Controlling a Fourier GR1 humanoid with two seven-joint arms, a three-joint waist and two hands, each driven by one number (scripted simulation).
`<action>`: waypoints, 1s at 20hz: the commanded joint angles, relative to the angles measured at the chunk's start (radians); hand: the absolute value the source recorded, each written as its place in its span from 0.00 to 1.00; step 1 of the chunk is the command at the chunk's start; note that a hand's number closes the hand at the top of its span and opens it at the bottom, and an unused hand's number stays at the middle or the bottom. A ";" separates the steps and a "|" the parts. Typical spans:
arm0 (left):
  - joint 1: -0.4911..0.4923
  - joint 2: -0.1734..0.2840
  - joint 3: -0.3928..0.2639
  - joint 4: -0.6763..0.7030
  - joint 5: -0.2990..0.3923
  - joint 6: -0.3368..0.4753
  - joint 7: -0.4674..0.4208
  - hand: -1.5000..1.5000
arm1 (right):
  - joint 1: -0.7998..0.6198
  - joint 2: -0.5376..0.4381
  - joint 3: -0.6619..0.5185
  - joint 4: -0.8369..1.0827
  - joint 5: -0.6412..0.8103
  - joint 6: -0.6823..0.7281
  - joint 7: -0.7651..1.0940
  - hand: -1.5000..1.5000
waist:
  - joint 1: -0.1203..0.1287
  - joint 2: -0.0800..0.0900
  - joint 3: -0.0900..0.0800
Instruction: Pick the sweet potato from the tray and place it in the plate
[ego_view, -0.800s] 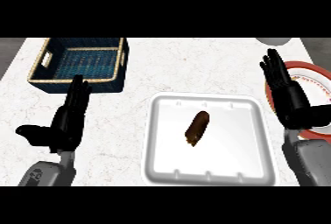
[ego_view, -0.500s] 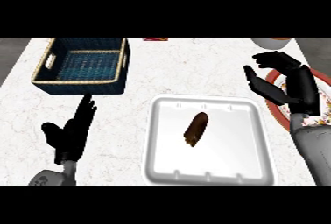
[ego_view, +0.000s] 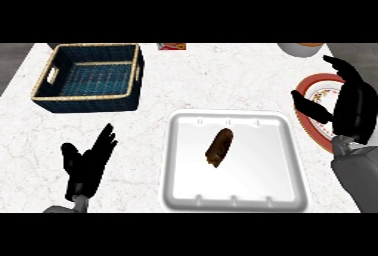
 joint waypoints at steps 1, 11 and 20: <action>-0.002 0.036 0.010 -0.015 0.016 -0.030 0.055 0.50 | -0.017 0.065 0.112 -0.126 0.272 0.034 0.282 0.00 | 0.005 -0.004 0.005; 0.017 -0.007 -0.030 -0.049 -0.005 -0.013 0.058 0.50 | -0.098 0.212 0.258 -0.184 0.281 0.704 0.711 0.00 | 0.027 0.000 0.005; -0.008 0.004 0.001 -0.048 0.002 -0.022 0.072 0.50 | -0.201 0.411 0.234 -0.001 0.307 0.900 0.868 0.00 | 0.037 0.008 0.008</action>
